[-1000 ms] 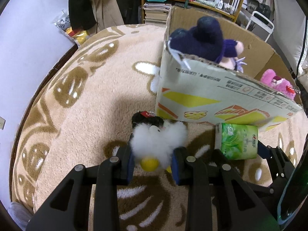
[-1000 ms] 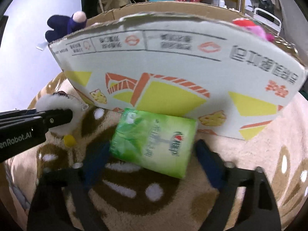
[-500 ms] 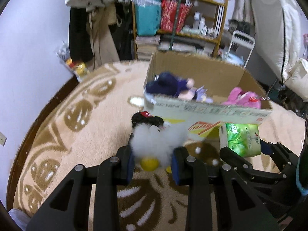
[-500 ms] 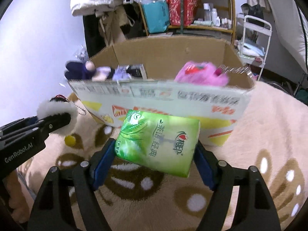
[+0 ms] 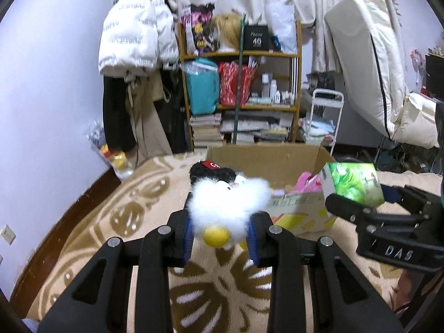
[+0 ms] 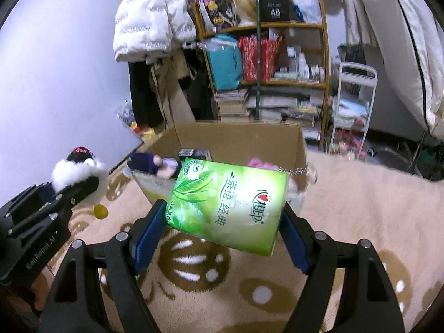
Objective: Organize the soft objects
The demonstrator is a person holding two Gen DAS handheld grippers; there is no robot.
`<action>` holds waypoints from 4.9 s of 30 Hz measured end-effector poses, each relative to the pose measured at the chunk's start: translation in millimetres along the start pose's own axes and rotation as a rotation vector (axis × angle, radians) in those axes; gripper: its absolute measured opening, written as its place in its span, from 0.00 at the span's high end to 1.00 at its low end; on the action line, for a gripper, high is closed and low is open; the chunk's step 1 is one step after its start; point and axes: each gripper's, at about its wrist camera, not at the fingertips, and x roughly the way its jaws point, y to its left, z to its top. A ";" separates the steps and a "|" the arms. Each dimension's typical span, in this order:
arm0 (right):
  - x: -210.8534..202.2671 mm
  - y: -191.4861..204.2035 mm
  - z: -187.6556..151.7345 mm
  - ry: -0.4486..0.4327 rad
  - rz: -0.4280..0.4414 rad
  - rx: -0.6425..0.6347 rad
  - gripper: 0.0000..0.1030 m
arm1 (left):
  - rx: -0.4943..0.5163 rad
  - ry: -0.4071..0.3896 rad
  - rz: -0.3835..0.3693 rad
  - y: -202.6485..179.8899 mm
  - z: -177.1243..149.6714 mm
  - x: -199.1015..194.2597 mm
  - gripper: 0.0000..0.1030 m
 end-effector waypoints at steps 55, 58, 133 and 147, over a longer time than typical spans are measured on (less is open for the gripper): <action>82.8 -69.9 63.6 -0.094 0.145 0.091 0.20 | 0.107 0.020 -0.055 -46.1 47.7 132.3 0.68; 87.2 -71.3 60.8 -0.075 0.160 0.100 0.19 | 0.107 0.046 -0.050 -45.7 46.4 135.9 0.68; -82.9 -25.2 12.8 -0.236 -0.021 -0.001 0.00 | -0.023 -0.076 0.073 20.5 7.2 -48.8 0.05; -62.4 -35.1 7.9 -0.198 -0.043 -0.027 0.00 | -0.031 -0.055 0.057 18.1 3.3 -32.0 0.05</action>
